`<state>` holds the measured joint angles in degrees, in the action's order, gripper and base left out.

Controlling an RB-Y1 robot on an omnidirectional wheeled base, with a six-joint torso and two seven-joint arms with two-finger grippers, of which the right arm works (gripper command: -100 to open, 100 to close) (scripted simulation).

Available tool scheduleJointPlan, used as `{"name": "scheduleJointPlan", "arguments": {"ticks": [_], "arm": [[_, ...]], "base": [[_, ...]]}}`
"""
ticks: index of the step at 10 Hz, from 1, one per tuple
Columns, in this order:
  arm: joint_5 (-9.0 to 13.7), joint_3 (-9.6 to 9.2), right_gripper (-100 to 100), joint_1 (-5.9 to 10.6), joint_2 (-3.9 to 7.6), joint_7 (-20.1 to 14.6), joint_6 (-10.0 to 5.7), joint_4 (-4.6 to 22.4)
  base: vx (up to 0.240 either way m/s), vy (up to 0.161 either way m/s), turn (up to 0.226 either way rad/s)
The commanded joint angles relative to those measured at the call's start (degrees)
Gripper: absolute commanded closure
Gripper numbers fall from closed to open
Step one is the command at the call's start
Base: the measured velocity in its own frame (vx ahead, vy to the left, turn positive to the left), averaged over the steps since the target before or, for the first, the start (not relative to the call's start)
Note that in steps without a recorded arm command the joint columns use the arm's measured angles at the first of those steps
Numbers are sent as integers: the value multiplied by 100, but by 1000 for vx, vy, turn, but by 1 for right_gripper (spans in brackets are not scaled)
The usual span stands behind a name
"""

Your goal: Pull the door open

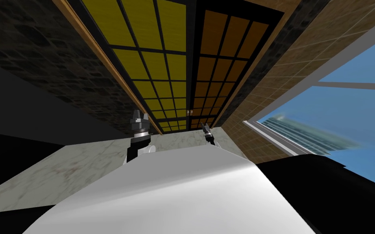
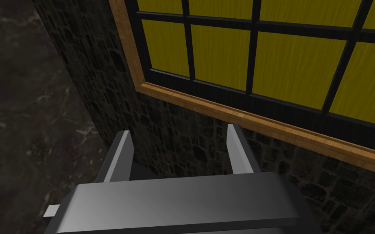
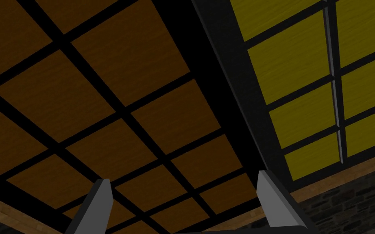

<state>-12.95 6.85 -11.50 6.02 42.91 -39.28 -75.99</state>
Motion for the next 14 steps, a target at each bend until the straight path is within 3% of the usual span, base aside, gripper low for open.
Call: {"name": "scheduleJointPlan", "arguments": {"ticks": [1,14], "arm": [[-43,22,-100,72,12,187,-78,228],[-361,152,-100,551,61,1452,-549,1746]], "base": [[115,28,-27],[95,31,-26]]}}
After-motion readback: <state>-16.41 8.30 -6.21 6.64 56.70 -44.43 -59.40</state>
